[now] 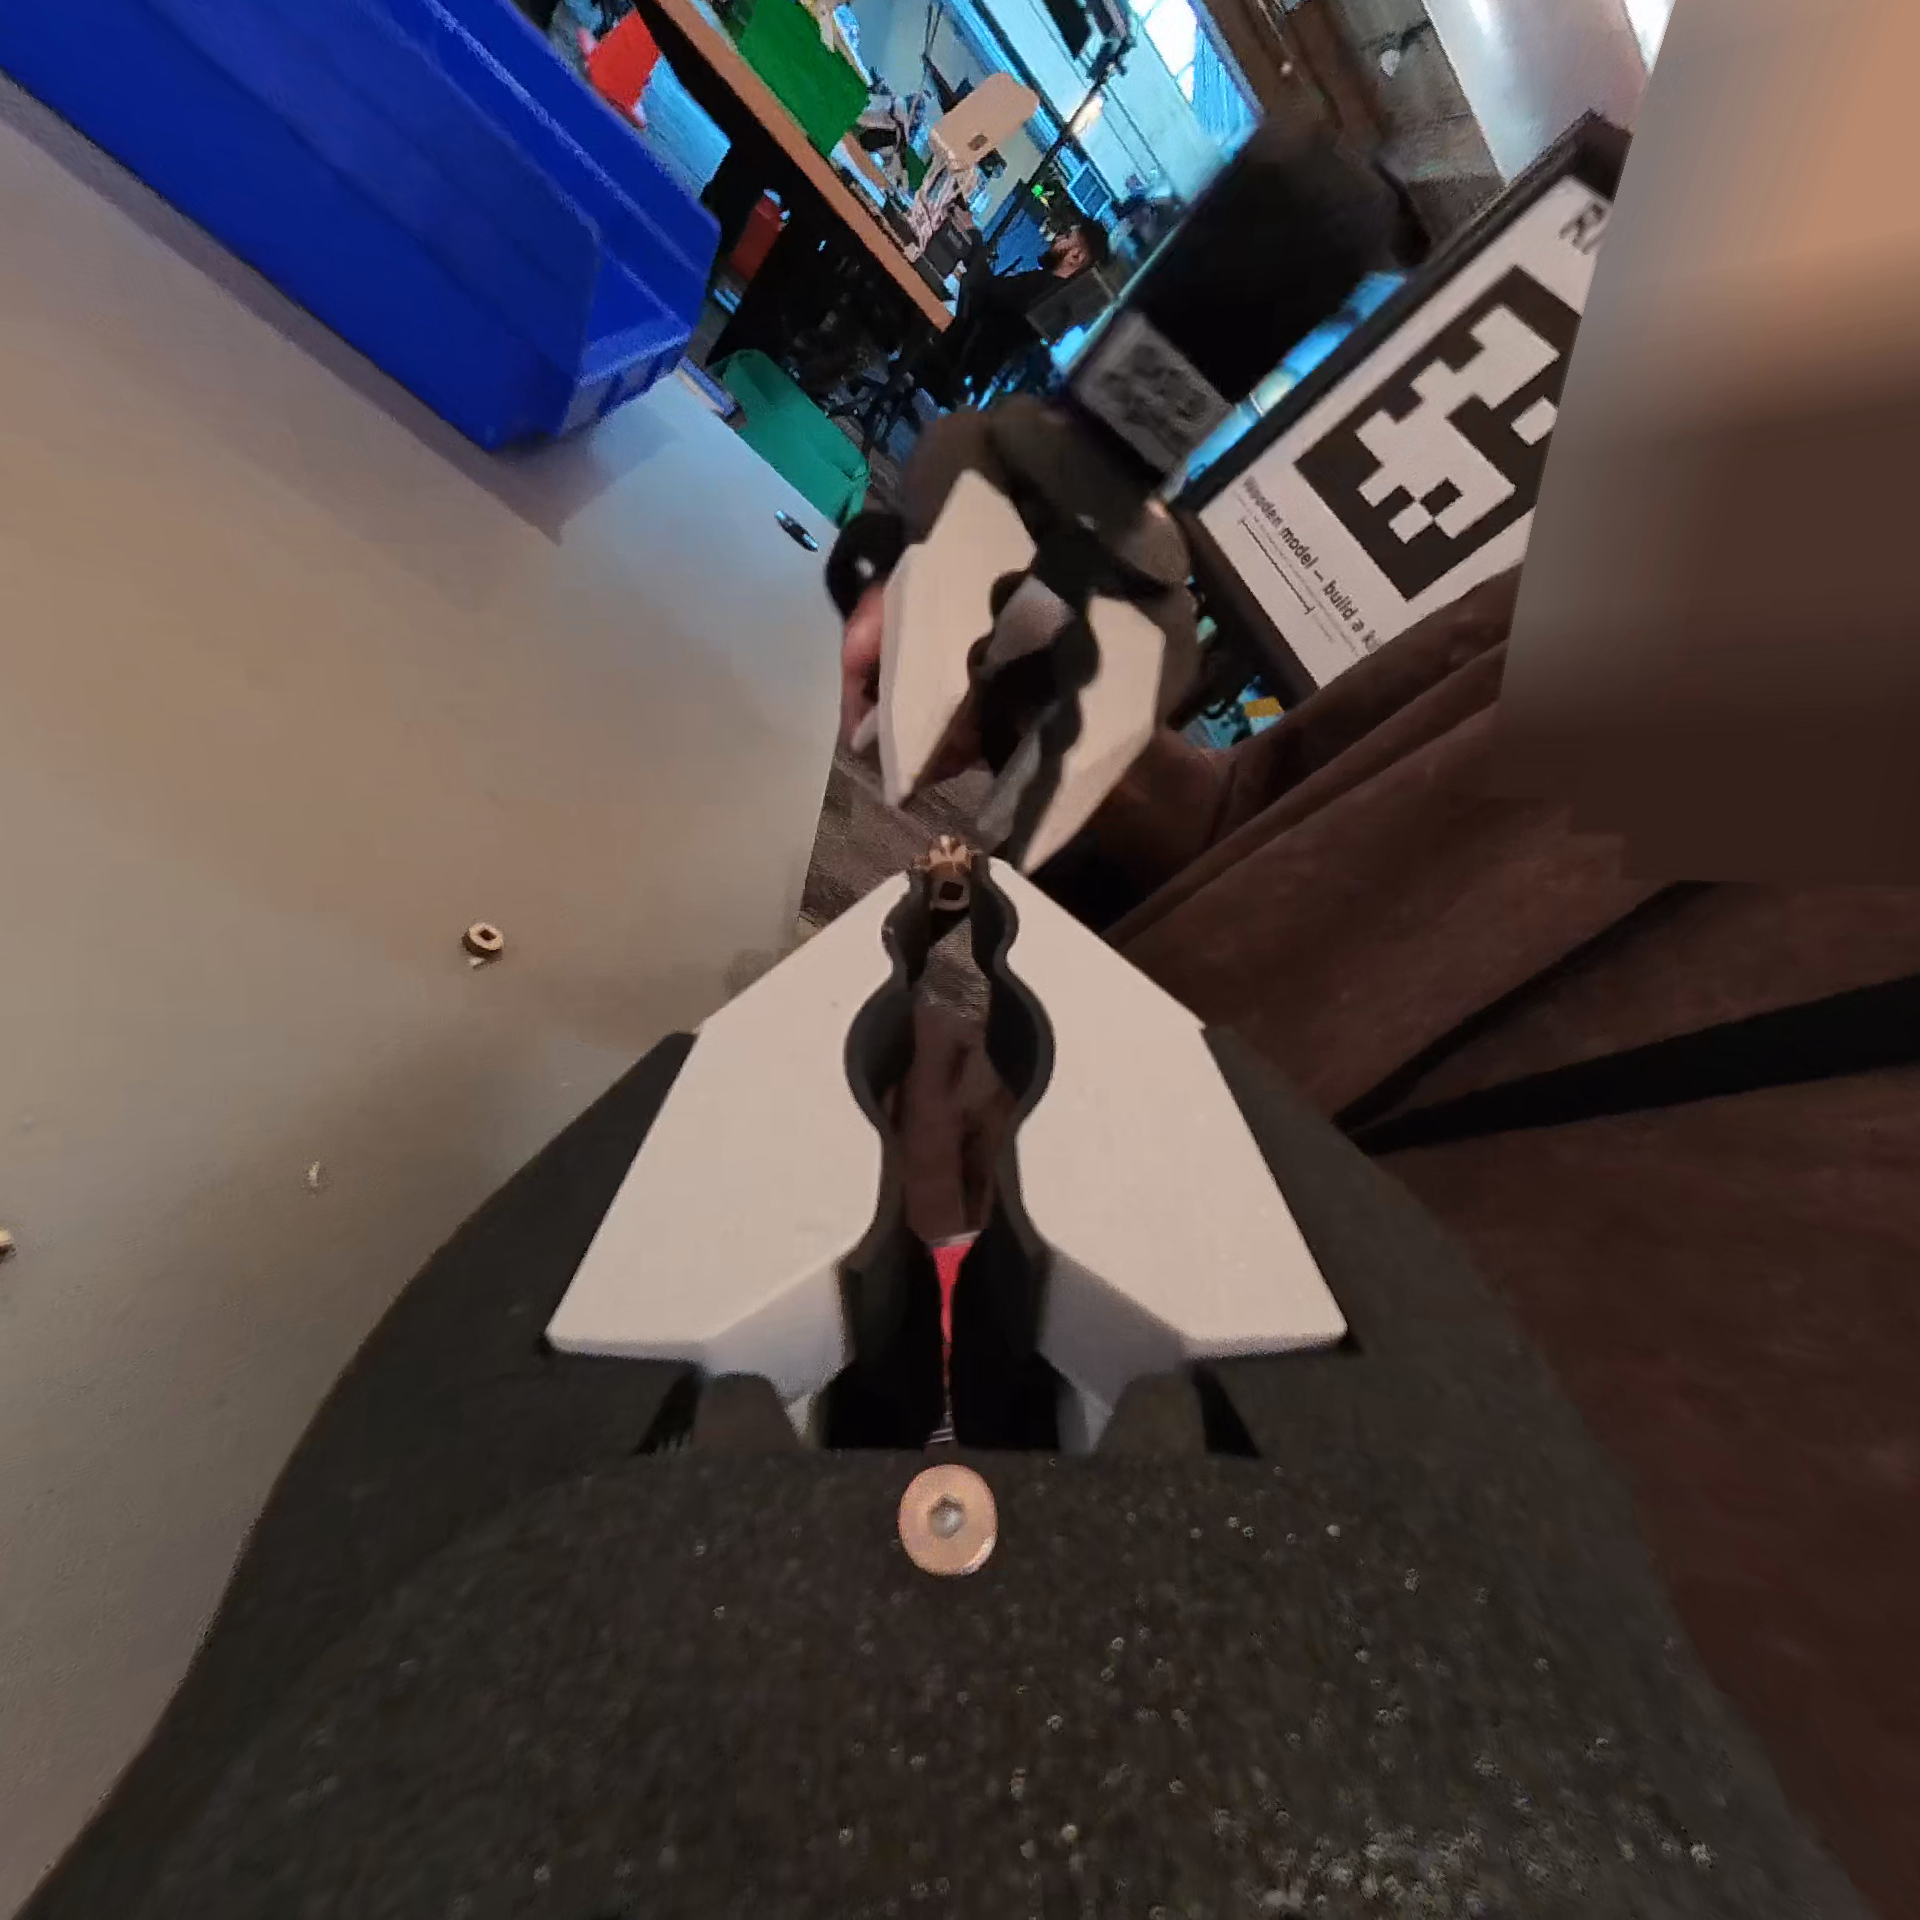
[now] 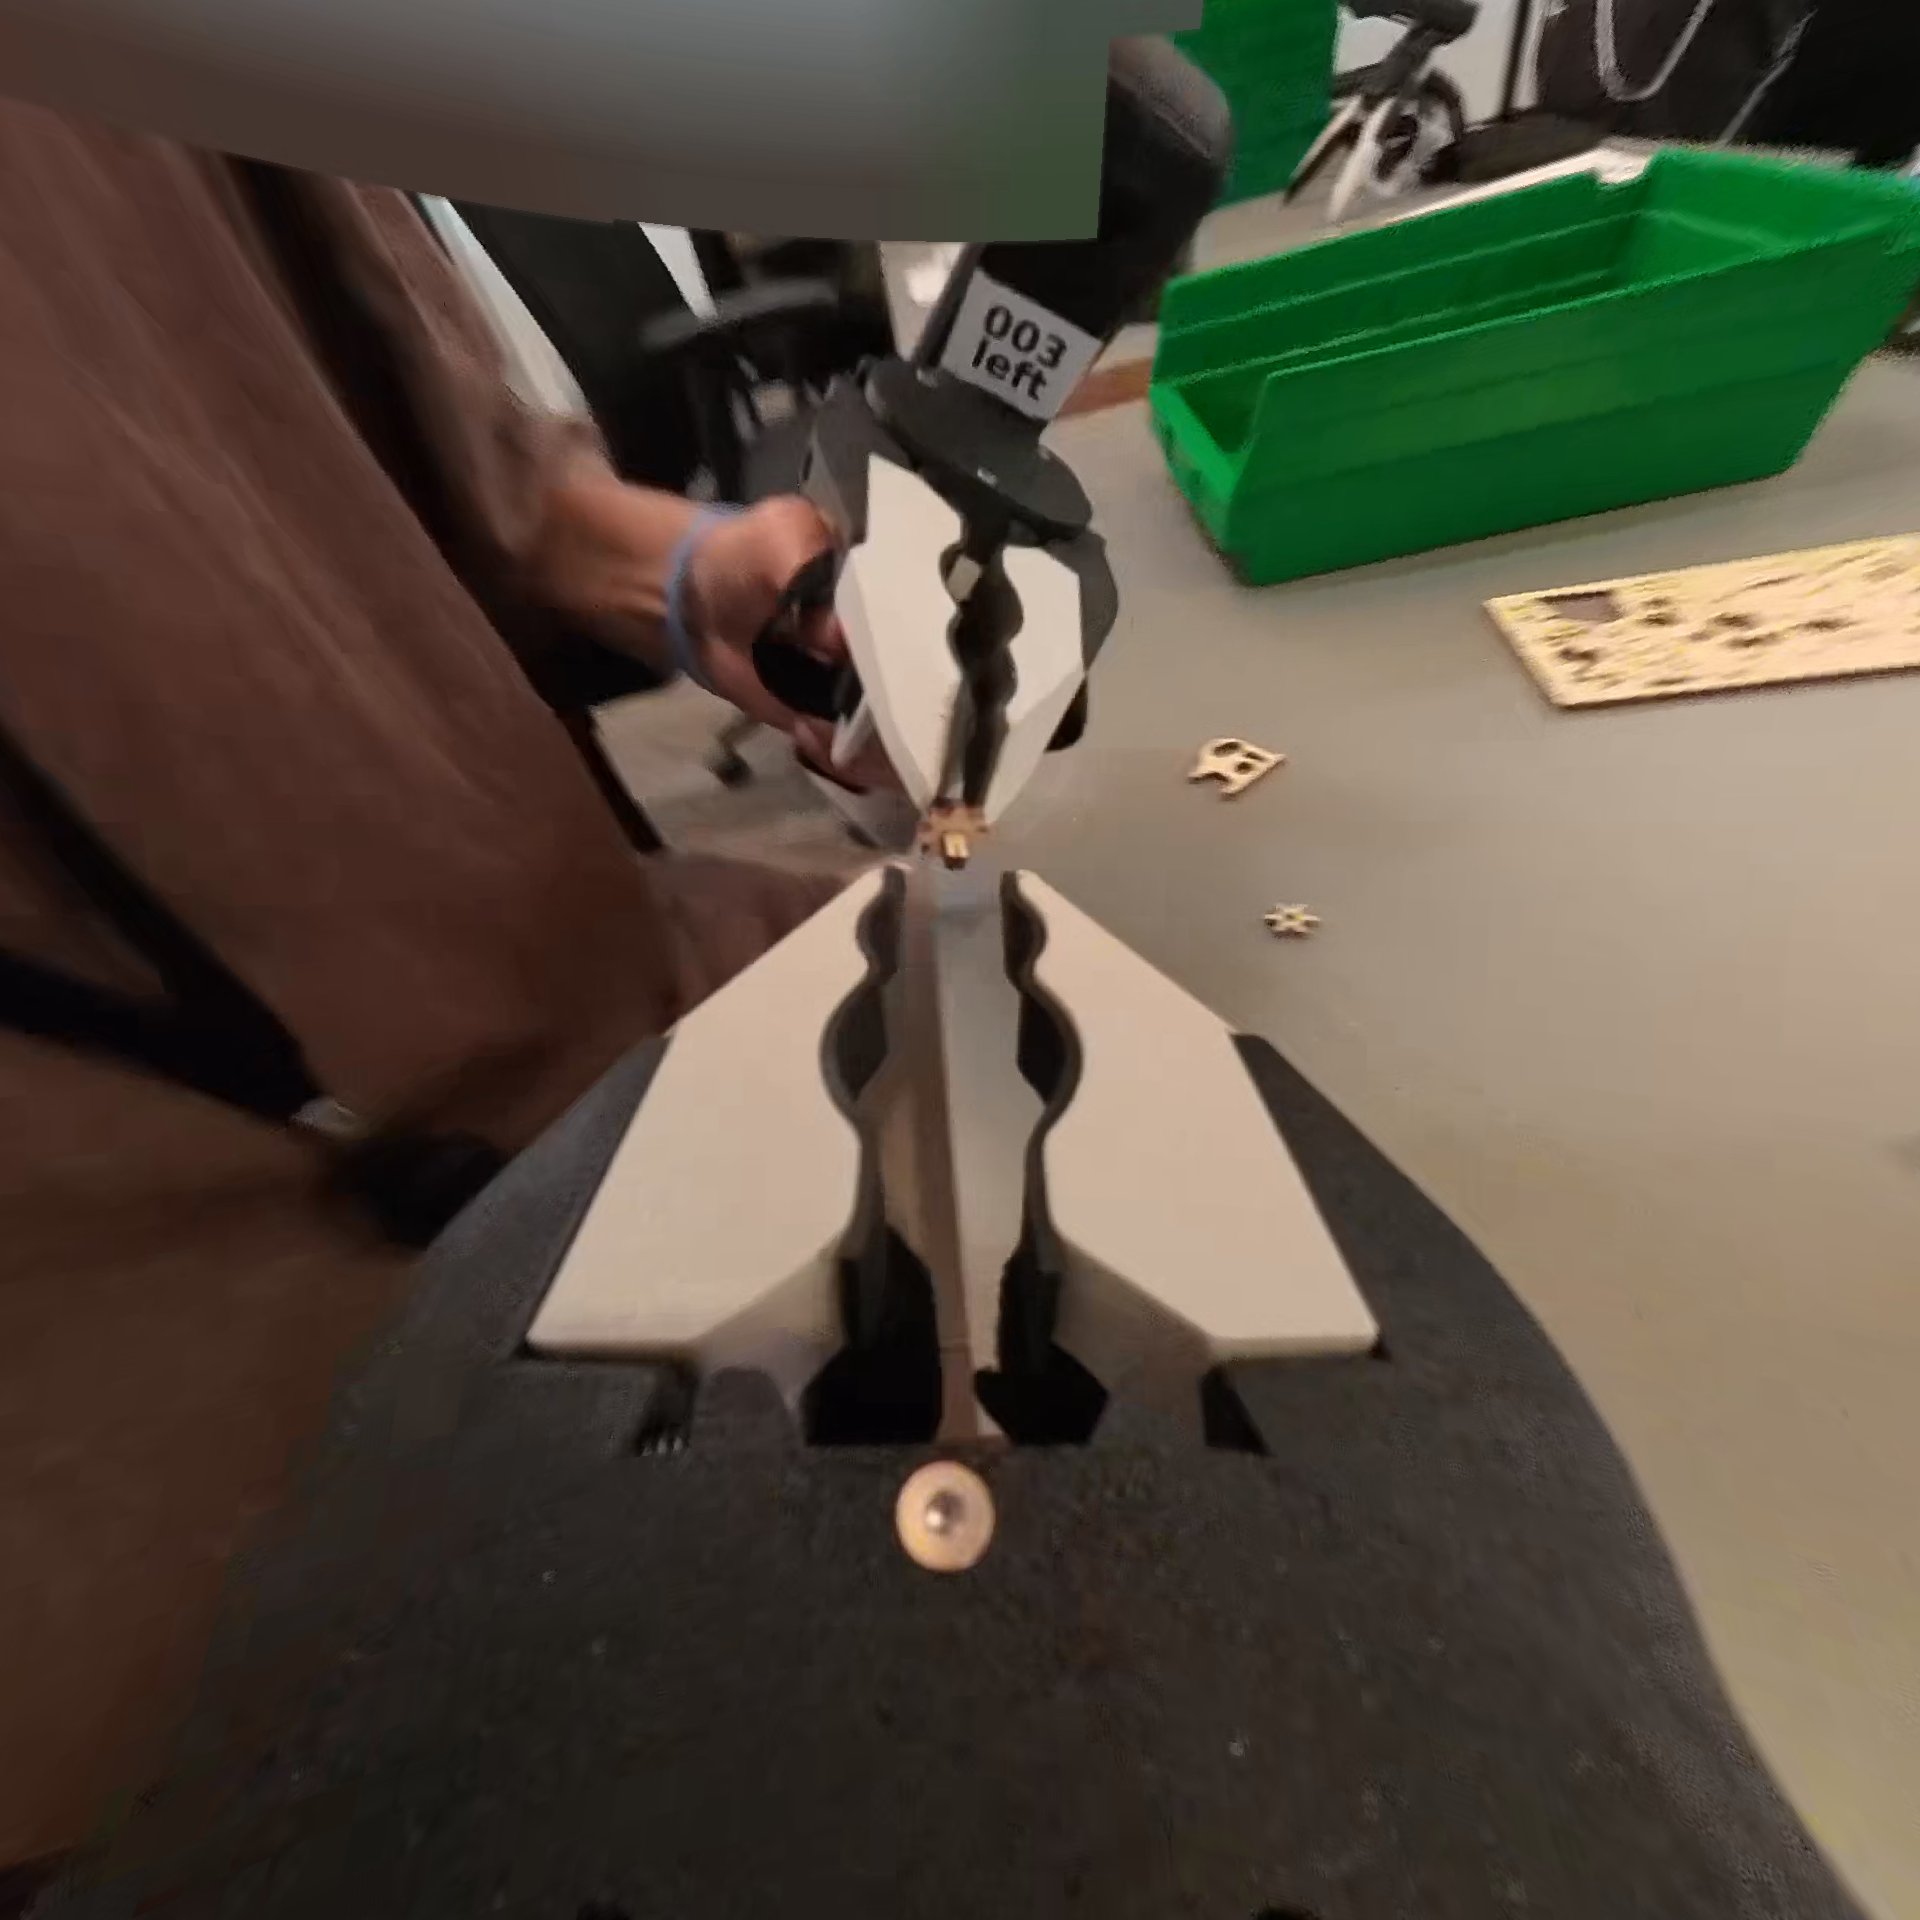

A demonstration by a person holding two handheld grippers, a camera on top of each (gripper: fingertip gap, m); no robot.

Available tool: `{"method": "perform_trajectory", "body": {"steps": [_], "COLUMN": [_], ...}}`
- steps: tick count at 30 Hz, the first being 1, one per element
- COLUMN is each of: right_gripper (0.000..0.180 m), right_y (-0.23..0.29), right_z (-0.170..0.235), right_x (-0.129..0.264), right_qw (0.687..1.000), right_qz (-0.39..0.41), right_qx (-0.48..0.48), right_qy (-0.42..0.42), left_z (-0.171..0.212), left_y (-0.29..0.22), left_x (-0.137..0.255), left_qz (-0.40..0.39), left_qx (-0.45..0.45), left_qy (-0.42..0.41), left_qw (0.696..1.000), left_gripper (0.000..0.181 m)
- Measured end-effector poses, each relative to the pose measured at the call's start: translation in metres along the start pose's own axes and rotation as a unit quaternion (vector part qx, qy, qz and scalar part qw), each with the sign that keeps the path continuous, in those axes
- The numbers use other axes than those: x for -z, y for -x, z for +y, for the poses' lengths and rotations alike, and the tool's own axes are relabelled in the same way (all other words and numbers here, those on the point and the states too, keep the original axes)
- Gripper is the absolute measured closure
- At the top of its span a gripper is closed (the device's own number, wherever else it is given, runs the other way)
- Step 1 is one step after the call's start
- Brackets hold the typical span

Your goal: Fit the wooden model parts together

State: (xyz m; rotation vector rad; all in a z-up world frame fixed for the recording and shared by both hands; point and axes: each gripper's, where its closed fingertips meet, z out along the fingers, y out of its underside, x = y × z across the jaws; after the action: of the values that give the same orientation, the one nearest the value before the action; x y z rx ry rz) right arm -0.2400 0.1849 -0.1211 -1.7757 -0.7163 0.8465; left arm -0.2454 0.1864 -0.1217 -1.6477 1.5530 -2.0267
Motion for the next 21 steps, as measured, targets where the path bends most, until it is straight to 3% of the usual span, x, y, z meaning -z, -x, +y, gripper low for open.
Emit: {"method": "perform_trajectory", "body": {"steps": [4,11,14,18,21], "right_gripper": [0.166,0.176,0.176,0.176,0.176], "right_y": [0.007,0.012,0.008,0.002,0.003], "right_z": [-0.002,0.003,0.004,0.001,0.007], "right_x": [-0.005,-0.009,-0.008,-0.007,-0.008], "right_qw": [0.997,0.999,0.999,0.991,0.995], "right_qz": [-0.052,-0.037,0.0,0.057,0.04], "right_qx": [-0.047,-0.001,0.045,0.115,0.082], "right_qy": [-0.027,0.0,0.022,0.043,0.041], "left_z": [0.004,0.006,0.006,-0.003,0.002], "left_y": [-0.011,-0.011,-0.008,-0.005,-0.004], "left_x": [-0.004,-0.004,-0.005,-0.002,-0.003], "left_qz": [-0.002,-0.006,-0.007,0.039,0.023], "left_qx": [-0.079,-0.084,-0.048,0.077,0.057], "left_qy": [0.023,0.027,0.022,-0.02,-0.013], "left_qw": [0.997,0.996,0.999,0.996,0.998], "left_gripper": [0.175,0.176,0.175,0.176,0.176]}}
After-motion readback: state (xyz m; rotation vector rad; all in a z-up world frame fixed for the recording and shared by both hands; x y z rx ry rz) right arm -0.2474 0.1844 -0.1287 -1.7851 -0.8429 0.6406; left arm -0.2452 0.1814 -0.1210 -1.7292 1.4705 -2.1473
